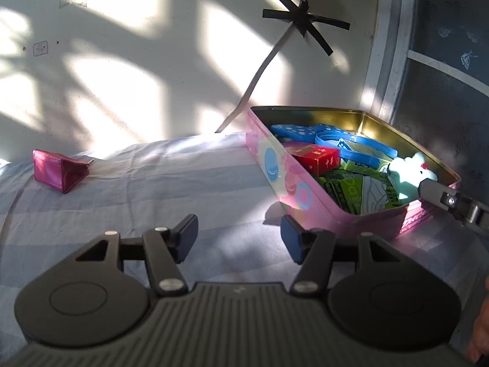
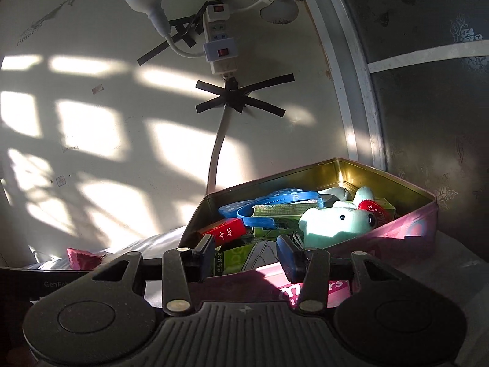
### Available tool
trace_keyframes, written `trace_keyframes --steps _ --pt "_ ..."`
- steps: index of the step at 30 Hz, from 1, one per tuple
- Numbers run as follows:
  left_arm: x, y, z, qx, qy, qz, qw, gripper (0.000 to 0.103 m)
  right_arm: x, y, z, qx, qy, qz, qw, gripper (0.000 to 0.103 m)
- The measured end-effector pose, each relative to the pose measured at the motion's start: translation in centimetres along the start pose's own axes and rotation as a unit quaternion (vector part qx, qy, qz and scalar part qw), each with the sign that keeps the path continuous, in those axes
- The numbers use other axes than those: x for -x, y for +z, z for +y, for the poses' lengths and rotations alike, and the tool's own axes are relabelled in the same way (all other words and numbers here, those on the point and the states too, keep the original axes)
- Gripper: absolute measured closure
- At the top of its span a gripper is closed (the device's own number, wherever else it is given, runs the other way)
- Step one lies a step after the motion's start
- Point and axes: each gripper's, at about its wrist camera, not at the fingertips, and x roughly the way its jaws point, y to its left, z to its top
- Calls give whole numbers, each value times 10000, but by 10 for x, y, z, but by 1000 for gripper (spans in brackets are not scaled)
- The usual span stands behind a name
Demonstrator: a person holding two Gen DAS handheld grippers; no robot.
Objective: Organize objects
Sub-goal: 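Withdraw both grippers from the tin and turn toward the magenta purse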
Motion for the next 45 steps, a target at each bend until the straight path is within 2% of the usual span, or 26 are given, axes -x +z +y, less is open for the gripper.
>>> trace_keyframes --steps 9,28,39,45 --pt "18 -34 24 -80 440 38 9990 40 15 -10 11 -116 29 101 9999 57" --pt "28 -58 60 125 730 59 9972 37 16 -29 53 212 313 478 9981 57" --pt "24 -60 115 395 1228 99 9916 37 1 -41 90 489 689 833 9929 57" --pt "22 -62 161 625 1620 153 9847 37 -16 -49 119 675 984 1108 9866 57"
